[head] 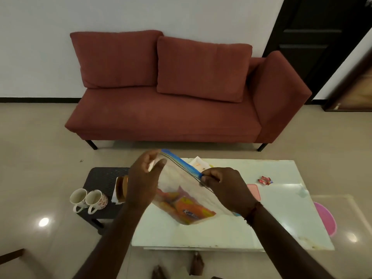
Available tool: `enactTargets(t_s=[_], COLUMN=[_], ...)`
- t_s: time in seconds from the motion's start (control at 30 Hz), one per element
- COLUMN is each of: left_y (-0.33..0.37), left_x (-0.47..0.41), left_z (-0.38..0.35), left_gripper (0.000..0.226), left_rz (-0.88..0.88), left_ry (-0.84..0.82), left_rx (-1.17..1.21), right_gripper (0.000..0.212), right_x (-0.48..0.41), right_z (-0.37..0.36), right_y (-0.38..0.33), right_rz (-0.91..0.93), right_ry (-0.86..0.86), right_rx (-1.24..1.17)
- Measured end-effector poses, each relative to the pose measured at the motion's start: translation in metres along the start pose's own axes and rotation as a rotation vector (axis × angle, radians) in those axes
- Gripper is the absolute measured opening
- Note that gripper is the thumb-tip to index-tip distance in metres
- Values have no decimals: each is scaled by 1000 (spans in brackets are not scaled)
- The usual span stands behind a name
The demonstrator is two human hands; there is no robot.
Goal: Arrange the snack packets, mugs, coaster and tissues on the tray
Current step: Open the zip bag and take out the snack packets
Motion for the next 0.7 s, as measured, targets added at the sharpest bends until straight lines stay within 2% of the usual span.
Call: enactTargets(t_s=[0.07,0.1,0.23,0.37,0.5,0.7], left_y=[-3,-6,-32,-37,-44,-47], left_x=[12,18,53,61,51,37], left_z=[18,13,-55,-63,-56,-43], left_gripper=[35,33,6,9,6,14], left_rz=[58,86,357,379,394,341], left_ry=[212,196,-216,-205,-194,-168], left_rx=[-115,-118,168,204,238,137], right_gripper=[19,20,22,23,23,21], right_x=[-3,-3,-2,-3,-6,-12], right_z=[-10,-18,-44,-55,-61,-72], right_y=[3,5,5,6,3,-13], right_rz=[-66,-96,-170,-204,-256,-264], right_ry=[-28,-62,-97,-57,-125,-197], right_rx=[-126,-198,-331,-373,-531,-562])
Point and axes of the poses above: each hand's wrist, its own x-axis away from the middle knuckle, its own z-axis out of the back of the hand, y = z × x, the point moved 10 cm from there along -x, towards the middle knuckle, and after that the axes turned 12 degrees about -z, right-handed, at the moved point
